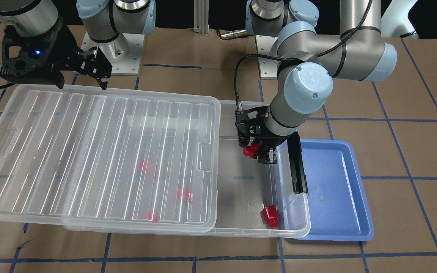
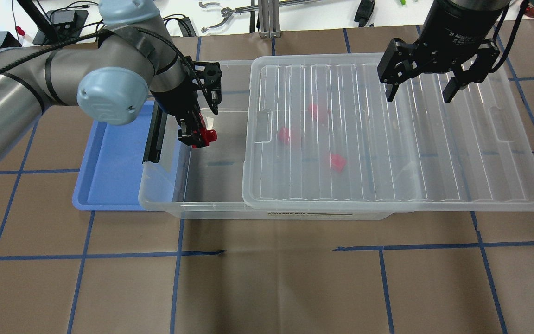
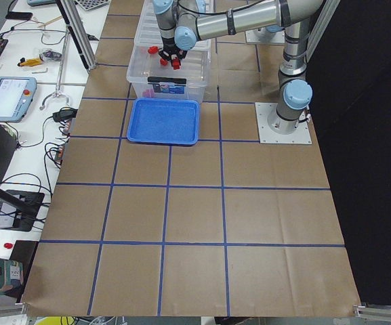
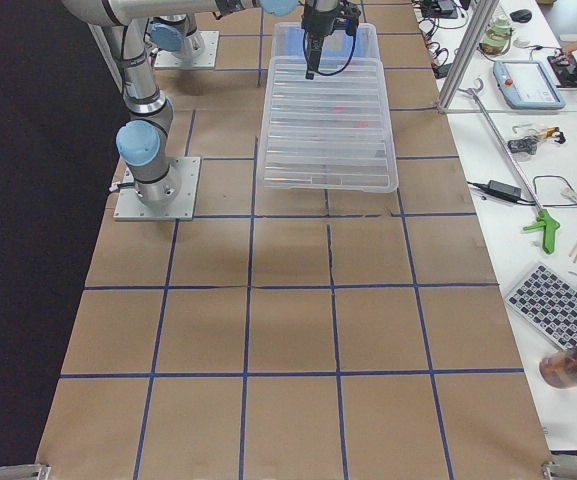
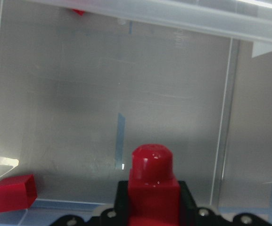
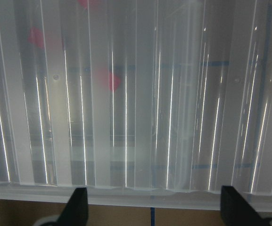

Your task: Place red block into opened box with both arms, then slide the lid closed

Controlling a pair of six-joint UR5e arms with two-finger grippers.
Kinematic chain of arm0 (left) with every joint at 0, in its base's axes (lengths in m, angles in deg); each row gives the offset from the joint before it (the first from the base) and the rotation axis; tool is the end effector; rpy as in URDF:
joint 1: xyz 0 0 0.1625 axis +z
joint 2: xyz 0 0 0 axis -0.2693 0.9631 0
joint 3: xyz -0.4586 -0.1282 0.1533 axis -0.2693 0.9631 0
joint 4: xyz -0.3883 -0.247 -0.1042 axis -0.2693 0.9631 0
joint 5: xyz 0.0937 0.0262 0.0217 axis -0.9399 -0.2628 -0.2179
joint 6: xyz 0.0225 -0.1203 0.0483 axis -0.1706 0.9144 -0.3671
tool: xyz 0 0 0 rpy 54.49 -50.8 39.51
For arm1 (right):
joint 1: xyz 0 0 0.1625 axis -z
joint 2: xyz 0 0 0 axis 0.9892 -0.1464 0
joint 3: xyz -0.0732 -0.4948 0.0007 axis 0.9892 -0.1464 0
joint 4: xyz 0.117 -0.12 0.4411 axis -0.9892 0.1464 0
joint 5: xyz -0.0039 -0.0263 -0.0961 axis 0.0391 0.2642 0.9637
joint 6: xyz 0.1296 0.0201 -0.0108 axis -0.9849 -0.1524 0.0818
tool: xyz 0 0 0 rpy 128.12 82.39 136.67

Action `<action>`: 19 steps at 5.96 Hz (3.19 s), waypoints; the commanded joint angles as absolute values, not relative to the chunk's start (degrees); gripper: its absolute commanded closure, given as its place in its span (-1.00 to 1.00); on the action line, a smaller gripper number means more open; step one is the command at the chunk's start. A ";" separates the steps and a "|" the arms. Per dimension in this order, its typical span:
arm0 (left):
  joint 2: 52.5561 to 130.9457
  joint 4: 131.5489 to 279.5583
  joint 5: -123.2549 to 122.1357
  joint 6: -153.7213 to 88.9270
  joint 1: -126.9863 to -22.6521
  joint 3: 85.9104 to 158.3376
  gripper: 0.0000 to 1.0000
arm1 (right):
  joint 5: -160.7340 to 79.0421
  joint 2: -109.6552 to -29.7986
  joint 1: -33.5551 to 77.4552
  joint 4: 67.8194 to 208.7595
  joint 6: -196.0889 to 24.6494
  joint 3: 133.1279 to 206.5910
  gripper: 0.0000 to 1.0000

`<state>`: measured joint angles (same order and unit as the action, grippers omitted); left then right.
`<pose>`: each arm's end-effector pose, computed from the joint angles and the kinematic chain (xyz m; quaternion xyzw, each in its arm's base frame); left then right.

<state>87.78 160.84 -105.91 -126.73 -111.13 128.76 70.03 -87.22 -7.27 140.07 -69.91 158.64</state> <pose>-0.2081 -0.6220 0.3270 -0.6731 -0.7364 -0.0009 0.0682 0.1270 -0.5625 0.5654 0.0170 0.9984 0.0510 0.0189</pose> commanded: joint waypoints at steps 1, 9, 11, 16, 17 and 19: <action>88.94 151.19 -105.94 -127.46 -110.99 135.27 0.97 | 70.24 -87.28 -7.36 140.38 -70.01 158.69 -1.00; 95.20 144.55 -106.12 -127.72 -110.37 134.18 -0.95 | 70.15 -87.28 -7.19 141.08 -70.62 158.87 -1.00; 90.29 159.33 -106.03 -127.38 -110.46 127.26 -0.95 | 70.15 -87.46 -7.28 141.00 -70.89 158.87 -1.00; 85.08 190.96 -109.18 -118.20 -110.46 108.52 -0.96 | 70.94 -86.58 6.82 140.73 -58.11 158.95 -1.00; 83.68 190.62 -109.11 -112.31 -110.37 108.93 -0.96 | 75.38 -85.80 11.05 141.08 -53.10 158.95 -1.00; 81.40 187.99 -109.19 -98.38 -110.28 109.12 -0.96 | 79.10 -82.12 19.32 144.74 -46.14 159.13 -1.00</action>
